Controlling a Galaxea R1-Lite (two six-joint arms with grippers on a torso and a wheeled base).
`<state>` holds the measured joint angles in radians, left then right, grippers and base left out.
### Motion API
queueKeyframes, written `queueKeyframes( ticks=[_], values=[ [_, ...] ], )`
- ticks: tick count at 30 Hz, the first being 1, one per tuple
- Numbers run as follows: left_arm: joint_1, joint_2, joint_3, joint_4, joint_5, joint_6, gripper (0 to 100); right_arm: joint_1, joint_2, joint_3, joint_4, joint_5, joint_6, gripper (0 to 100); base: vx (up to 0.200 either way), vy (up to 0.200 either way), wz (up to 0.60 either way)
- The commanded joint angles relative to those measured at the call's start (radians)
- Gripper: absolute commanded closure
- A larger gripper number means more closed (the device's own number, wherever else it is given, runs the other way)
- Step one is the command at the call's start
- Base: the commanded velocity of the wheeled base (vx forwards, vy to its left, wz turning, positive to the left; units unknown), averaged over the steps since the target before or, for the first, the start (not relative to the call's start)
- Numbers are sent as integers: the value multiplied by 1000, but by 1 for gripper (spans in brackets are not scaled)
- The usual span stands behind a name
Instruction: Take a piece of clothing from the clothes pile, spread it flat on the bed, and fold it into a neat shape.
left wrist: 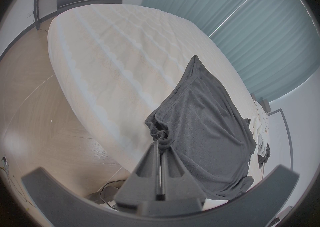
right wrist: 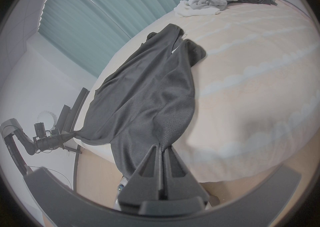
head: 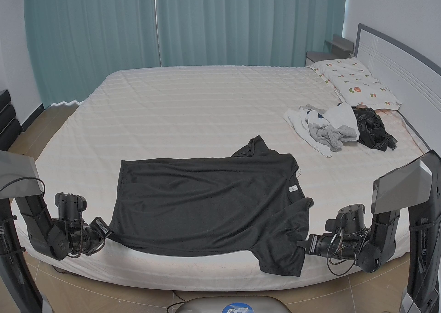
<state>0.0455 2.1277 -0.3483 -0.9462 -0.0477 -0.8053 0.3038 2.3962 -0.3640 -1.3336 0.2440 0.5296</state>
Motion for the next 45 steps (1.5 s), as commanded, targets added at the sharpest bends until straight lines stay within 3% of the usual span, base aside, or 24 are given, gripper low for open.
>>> queueKeyframes(
  ticks=[1,11,15,22,31,39,45],
  values=[
    [0,-3,3,0,2,2,100,-34,-34,63,-39,0,0,100,0,0,0],
    [-1,-49,48,-28,17,14,100,-66,-100,260,-216,6,0,100,0,0,0],
    [-3,-38,80,-91,19,25,100,-77,-103,300,-226,8,-2,100,0,0,0],
    [-6,-38,170,-175,19,121,100,-78,-147,349,-228,9,-2,100,0,0,0],
    [-6,-46,227,-203,20,189,100,-92,-166,364,-225,11,4,100,0,0,0],
    [-6,-48,252,-203,34,229,100,-92,-272,364,-85,11,-3,100,0,0,0],
    [-6,-55,316,-204,35,327,100,-101,-342,364,57,20,-34,100,0,0,0]
  ],
)
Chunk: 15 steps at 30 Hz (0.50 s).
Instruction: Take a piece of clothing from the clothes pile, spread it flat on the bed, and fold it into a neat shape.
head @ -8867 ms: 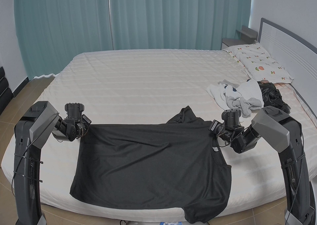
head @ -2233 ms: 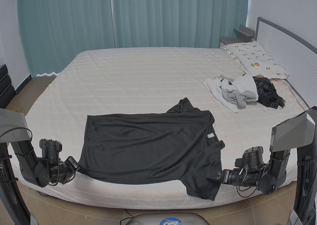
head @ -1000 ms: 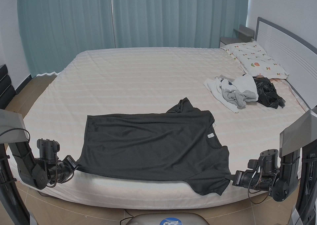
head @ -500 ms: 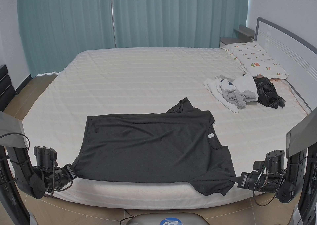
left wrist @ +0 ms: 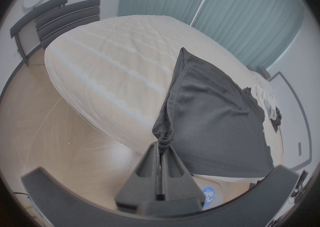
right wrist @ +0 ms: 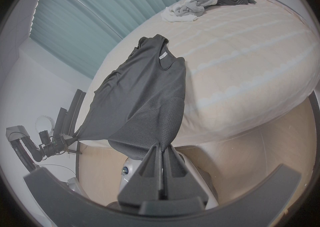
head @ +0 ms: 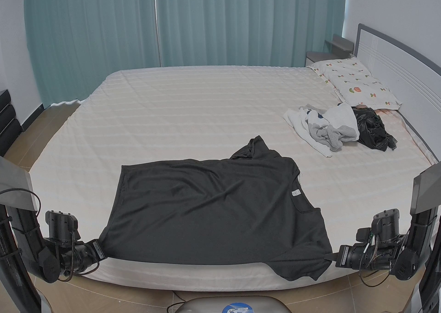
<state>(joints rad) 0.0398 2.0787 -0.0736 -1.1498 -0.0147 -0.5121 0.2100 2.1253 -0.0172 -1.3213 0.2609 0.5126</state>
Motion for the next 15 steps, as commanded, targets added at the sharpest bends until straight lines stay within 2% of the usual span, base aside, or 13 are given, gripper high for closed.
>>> queueKeyframes(
  ticks=[1,9,15],
  values=[
    [0,-11,43,-1,2,35,100,-12,-82,17,77,3,-31,100,0,0,0],
    [-23,-28,74,25,4,70,100,-80,-119,17,149,6,-77,100,0,0,0],
    [-60,-127,72,190,7,80,100,-89,-168,17,235,38,-108,100,0,0,0]
  ],
)
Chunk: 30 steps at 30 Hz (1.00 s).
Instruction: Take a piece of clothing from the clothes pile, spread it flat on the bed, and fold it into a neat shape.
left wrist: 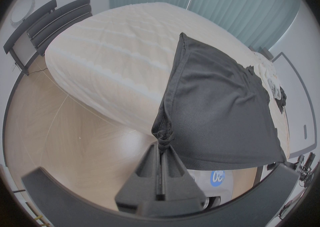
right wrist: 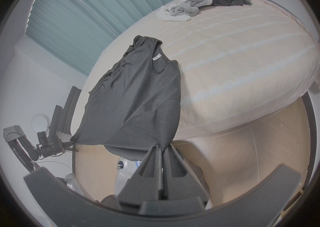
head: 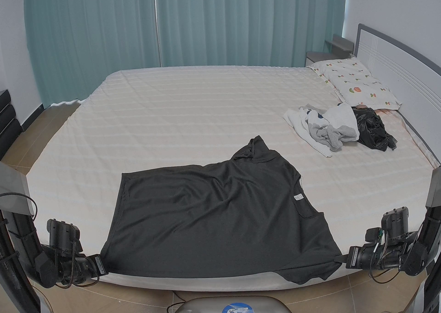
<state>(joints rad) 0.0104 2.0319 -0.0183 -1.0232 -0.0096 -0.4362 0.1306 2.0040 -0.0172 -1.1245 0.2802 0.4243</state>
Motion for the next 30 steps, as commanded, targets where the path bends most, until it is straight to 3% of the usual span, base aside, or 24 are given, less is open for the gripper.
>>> queueKeyframes(
  ticks=[1,9,21,26,30],
  values=[
    [-40,-94,15,86,2,2,100,-9,-53,17,51,20,-24,100,0,0,0],
    [-86,-134,8,282,5,47,100,-23,-103,17,152,17,-87,100,0,0,0],
    [-96,-216,-26,334,54,42,100,-40,-206,5,196,27,-105,100,0,0,0],
    [-76,-311,-106,344,54,-44,100,-39,-269,-33,187,82,-81,100,0,0,0],
    [-78,-317,-152,338,53,-99,100,-29,-281,-92,187,85,-55,100,0,0,0]
  ],
)
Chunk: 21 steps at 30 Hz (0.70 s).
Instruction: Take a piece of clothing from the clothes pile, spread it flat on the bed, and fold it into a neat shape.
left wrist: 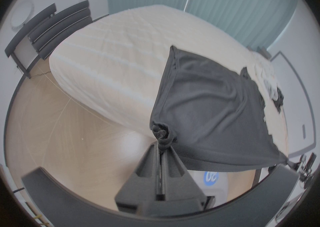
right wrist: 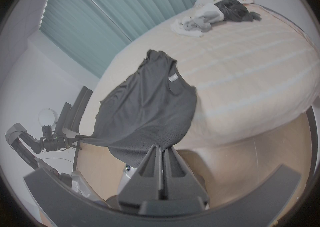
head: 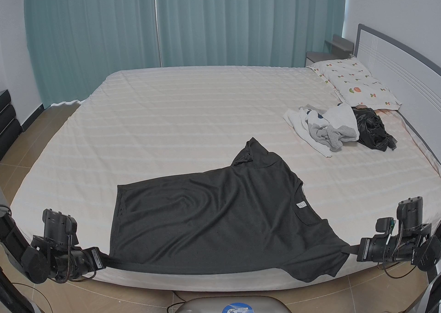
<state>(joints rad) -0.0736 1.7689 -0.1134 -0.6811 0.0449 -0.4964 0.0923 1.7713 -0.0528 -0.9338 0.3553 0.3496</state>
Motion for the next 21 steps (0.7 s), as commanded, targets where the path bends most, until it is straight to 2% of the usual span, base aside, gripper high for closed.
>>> queueKeyframes(
  ticks=[1,11,13,21],
  values=[
    [6,-52,-63,-6,-2,-45,100,9,-46,-70,-2,10,23,100,0,0,0],
    [8,-78,-81,-40,0,-68,100,12,-32,-154,-3,7,52,100,0,0,0],
    [8,-97,-83,-91,0,-116,100,17,-41,-151,-2,5,51,100,0,0,0],
    [2,-75,-12,-101,3,-116,100,15,-35,-124,-2,8,40,100,0,0,0]
  ],
)
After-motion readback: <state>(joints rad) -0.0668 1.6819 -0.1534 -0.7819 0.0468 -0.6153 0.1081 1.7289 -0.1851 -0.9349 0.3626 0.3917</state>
